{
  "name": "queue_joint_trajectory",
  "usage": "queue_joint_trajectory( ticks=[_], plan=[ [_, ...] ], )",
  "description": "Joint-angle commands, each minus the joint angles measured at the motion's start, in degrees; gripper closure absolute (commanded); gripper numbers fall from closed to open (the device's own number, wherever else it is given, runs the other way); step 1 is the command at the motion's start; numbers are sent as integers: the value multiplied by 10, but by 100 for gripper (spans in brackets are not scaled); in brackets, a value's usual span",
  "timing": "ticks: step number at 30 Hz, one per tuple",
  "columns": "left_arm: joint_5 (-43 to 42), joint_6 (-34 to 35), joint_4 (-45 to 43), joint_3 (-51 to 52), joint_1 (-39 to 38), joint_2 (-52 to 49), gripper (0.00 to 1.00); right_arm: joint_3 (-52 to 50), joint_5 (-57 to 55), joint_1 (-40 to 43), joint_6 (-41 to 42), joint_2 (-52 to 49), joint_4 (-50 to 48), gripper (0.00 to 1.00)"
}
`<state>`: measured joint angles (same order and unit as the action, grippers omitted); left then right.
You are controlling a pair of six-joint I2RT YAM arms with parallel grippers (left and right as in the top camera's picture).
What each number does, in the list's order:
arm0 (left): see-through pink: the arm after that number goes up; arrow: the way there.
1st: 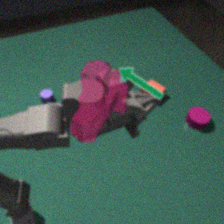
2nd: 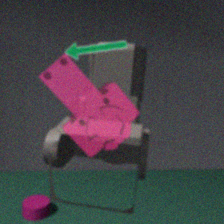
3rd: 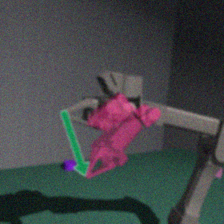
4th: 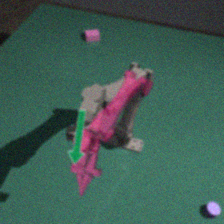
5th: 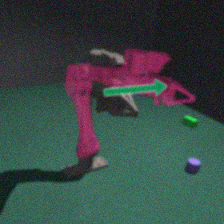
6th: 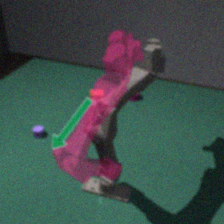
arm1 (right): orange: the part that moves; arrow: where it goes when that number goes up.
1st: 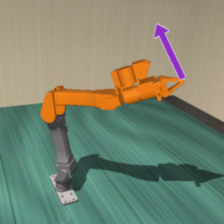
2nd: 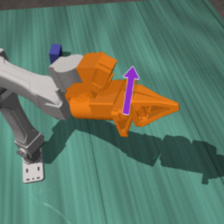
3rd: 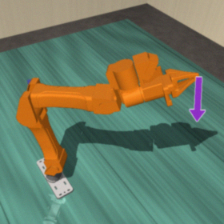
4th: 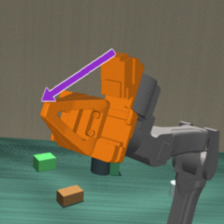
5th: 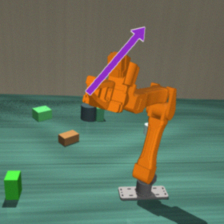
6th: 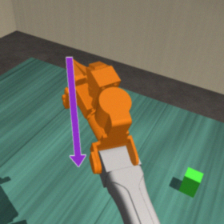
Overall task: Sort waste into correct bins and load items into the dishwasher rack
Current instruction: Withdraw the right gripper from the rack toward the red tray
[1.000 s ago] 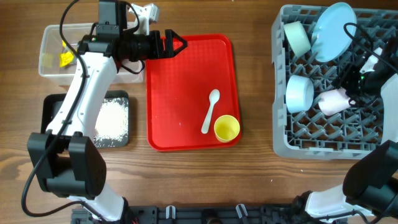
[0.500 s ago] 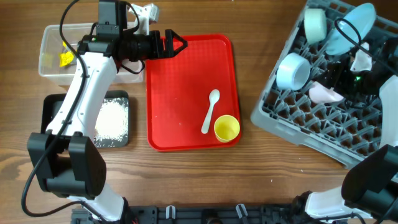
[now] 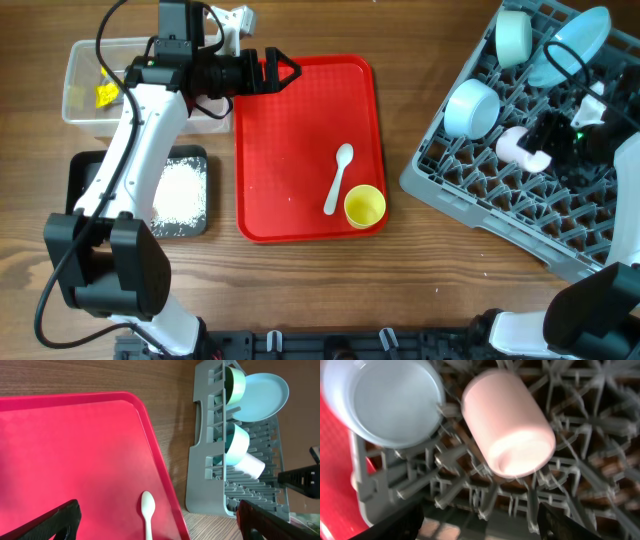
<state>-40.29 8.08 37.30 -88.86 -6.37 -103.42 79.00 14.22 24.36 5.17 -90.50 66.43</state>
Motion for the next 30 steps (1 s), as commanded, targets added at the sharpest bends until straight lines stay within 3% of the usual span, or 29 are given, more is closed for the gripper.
queue_joint_trajectory(
  ticks=[1, 4, 6, 10, 13, 18, 26, 30],
  plan=[
    [4, -3, -2, -1, -2, -5, 0, -11, -23, -2, 9, 10, 37, 22],
    [4, -3, -2, -1, -2, -5, 0, -33, -3, -2, -1, 10, 36, 22],
    [4, -3, -2, -1, -2, -5, 0, -46, 76, -10, -54, 11, 13, 23],
    [4, -3, -2, -1, -2, -5, 0, -47, 163, -96, -79, 12, -67, 23],
    [4, -3, -2, -1, -2, -5, 0, -47, 126, -215, -14, 11, -146, 22],
    [4, -3, -2, -1, -2, -5, 0, -47, 44, -339, 93, -16, -240, 20],
    [4, -3, -2, -1, -2, -5, 0, -47, 42, -377, 115, -72, -223, 21],
    [4, -3, -2, -1, -2, -5, 0, -47, -19, -377, 136, -72, -172, 21]
  ],
)
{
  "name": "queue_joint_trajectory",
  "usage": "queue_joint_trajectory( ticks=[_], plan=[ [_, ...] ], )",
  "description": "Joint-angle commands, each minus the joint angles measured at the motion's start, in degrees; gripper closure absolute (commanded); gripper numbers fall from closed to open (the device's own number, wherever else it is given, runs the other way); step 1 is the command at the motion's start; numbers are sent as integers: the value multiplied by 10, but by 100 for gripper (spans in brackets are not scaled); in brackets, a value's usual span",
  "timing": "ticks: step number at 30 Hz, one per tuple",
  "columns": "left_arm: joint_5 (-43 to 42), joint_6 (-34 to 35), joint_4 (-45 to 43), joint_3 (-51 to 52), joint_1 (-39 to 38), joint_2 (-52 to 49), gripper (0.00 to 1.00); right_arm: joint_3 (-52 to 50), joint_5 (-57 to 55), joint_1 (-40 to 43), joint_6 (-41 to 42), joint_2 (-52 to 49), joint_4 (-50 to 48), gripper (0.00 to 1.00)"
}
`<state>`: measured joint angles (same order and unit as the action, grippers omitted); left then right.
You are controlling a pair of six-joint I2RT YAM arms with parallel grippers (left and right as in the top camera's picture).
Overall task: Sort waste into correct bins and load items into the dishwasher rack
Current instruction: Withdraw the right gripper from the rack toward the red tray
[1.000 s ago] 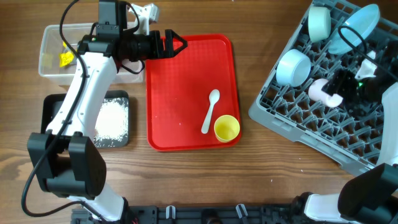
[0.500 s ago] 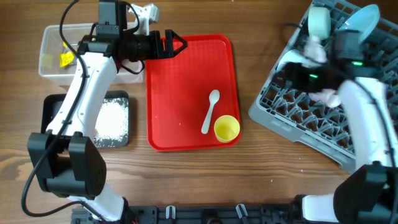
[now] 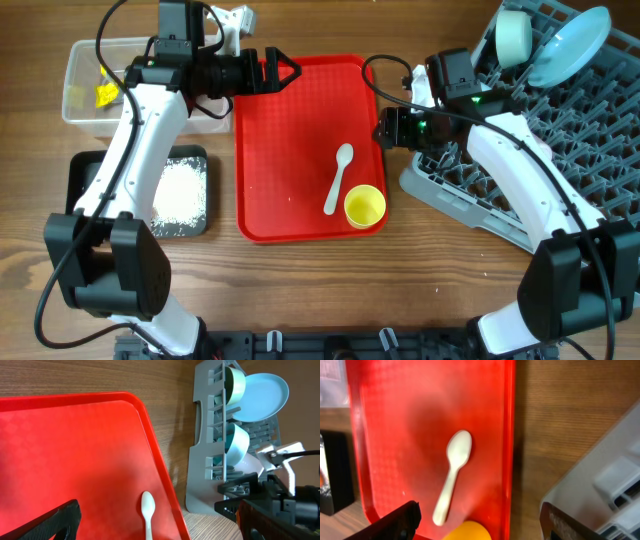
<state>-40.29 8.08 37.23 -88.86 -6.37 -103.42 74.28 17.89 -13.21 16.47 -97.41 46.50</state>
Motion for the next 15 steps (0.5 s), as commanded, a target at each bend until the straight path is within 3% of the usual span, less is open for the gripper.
queue_joint_trajectory(
  ticks=[1, 15],
  plan=[
    [4, -3, -1, -1, -2, -5, 0, 1, -65, -1, 26, -3, 35, 20],
    [4, -3, -1, -1, -2, -5, 0, 1, -119, -1, 30, -3, 106, 19]
  ],
)
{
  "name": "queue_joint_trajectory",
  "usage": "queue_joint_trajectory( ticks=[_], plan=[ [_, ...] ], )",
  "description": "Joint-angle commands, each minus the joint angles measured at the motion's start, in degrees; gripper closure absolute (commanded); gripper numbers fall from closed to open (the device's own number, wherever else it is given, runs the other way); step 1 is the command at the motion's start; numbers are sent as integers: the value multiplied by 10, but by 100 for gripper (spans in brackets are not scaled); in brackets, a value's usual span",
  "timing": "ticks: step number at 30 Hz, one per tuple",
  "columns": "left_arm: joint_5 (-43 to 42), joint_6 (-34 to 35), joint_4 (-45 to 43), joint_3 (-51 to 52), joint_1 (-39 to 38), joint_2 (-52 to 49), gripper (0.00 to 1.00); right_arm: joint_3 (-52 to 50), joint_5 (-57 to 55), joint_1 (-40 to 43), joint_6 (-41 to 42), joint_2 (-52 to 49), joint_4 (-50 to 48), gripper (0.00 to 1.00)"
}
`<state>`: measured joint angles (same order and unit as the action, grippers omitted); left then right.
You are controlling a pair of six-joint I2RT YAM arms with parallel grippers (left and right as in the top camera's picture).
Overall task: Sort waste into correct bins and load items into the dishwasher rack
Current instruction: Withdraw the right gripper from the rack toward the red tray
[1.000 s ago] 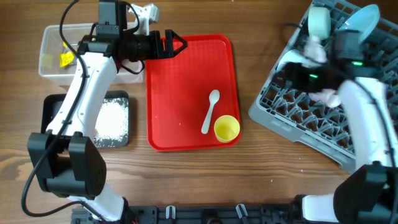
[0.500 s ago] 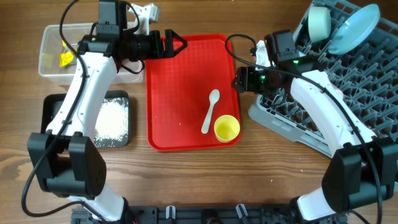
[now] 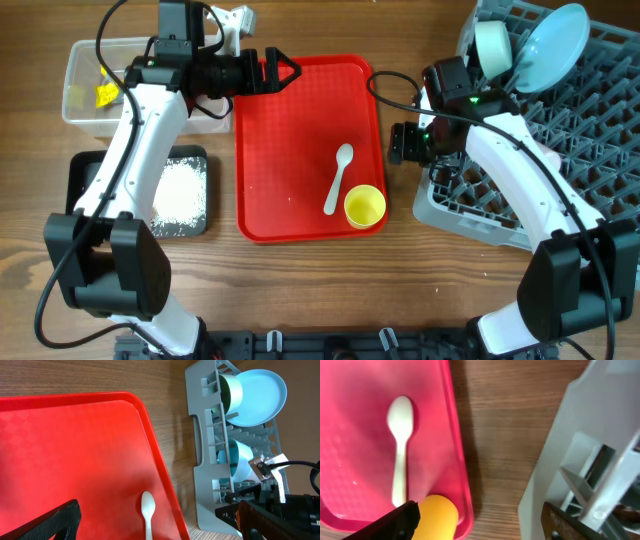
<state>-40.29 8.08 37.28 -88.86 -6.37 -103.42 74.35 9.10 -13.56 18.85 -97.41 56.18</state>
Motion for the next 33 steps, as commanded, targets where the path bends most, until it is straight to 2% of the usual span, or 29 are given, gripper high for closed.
queue_joint_trajectory(
  ticks=[1, 5, 13, 16, 21, 26, 33],
  plan=[
    [4, -3, -2, -1, -2, -5, 0, 0, -40, 3, 7, -3, 17, 19],
    [4, -3, -2, -1, -2, -5, 0, 0, -84, 3, 8, -3, 44, 19],
    [4, -3, -2, -1, -2, -5, 0, 0, -85, 9, 0, -3, 50, 18],
    [4, -3, -2, -1, -2, -5, 0, 13, -72, 8, -15, 4, 47, 18],
    [4, -3, -2, -1, -2, -5, 0, 31, 54, 4, -98, 59, 46, 17],
    [4, -3, -2, -1, -2, -5, 0, 30, 64, -46, -98, 63, 77, 18],
    [3, -3, -2, -1, -2, -5, 0, 35, 64, -31, -94, 78, 58, 17]
  ],
)
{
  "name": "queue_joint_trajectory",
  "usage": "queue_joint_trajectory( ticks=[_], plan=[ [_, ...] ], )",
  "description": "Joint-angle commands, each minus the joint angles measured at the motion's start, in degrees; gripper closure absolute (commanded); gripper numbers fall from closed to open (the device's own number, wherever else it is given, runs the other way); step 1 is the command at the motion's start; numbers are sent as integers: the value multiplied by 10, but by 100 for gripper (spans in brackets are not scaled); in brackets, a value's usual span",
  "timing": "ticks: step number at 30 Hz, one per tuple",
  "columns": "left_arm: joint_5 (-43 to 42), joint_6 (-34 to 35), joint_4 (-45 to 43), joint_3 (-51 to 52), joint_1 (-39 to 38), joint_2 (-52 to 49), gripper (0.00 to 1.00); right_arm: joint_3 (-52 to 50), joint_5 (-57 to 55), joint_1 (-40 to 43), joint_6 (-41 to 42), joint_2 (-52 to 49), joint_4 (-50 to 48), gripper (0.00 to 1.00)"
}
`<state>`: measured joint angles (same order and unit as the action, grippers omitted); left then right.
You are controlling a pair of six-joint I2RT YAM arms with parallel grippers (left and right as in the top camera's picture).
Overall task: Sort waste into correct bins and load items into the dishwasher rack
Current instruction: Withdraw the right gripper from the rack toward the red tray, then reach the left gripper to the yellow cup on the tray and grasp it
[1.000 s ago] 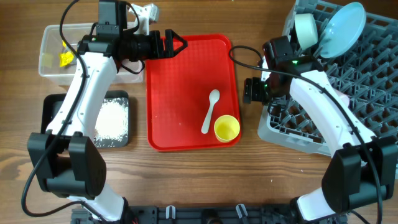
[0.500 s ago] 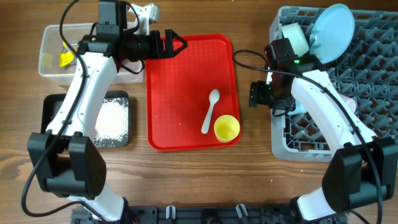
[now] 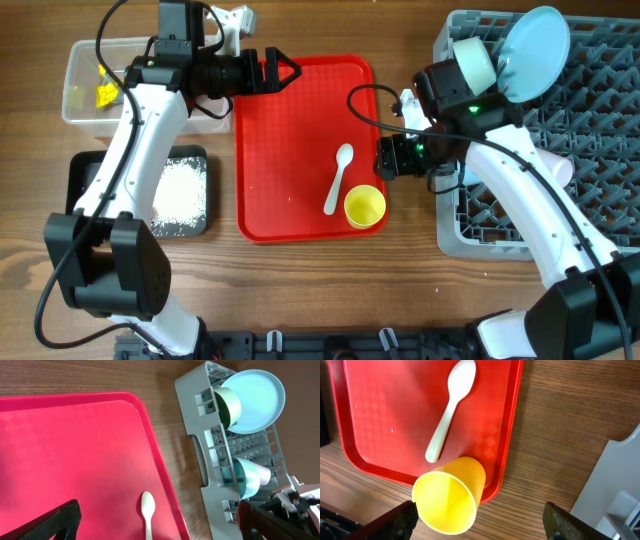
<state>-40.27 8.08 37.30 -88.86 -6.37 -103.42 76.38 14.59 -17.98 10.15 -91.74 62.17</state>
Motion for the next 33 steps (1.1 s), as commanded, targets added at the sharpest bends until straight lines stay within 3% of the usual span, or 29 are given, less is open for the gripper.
queue_joint_trajectory(
  ticks=[1, 4, 8, 10, 12, 15, 19, 23, 29, 31, 33],
  plan=[
    [2, 9, -11, -1, -3, -5, 0, 20, 9, 31, -7, 34, -2, 17],
    [-5, 74, 5, -1, -3, -5, 0, 28, 9, 96, -12, 84, 3, 14],
    [-17, 74, 52, -1, -5, -4, 0, 28, 9, 209, -37, 159, 2, 11],
    [-16, 31, 105, -1, -15, -6, 0, 28, 9, 245, -43, 175, 5, 10],
    [-7, -22, 171, 3, -41, -7, 8, 28, 9, 260, -56, 177, 7, 9],
    [66, -34, 224, 10, -118, -7, 14, 28, 9, 261, -57, 169, 5, 8],
    [175, -30, 228, 11, -228, -8, 13, 28, 9, 261, -57, 161, 7, 7],
    [330, 34, 211, 39, -319, -13, 13, 28, 9, 261, -57, 161, 11, 7],
    [344, 90, 154, 102, -347, -30, 18, 28, 9, 261, -57, 161, 18, 7],
    [344, 96, 140, 116, -346, -35, 24, 28, 9, 261, -57, 161, 18, 7],
    [344, 96, 130, 123, -346, -42, 47, 28, 9, 261, -57, 161, 20, 7]
  ],
)
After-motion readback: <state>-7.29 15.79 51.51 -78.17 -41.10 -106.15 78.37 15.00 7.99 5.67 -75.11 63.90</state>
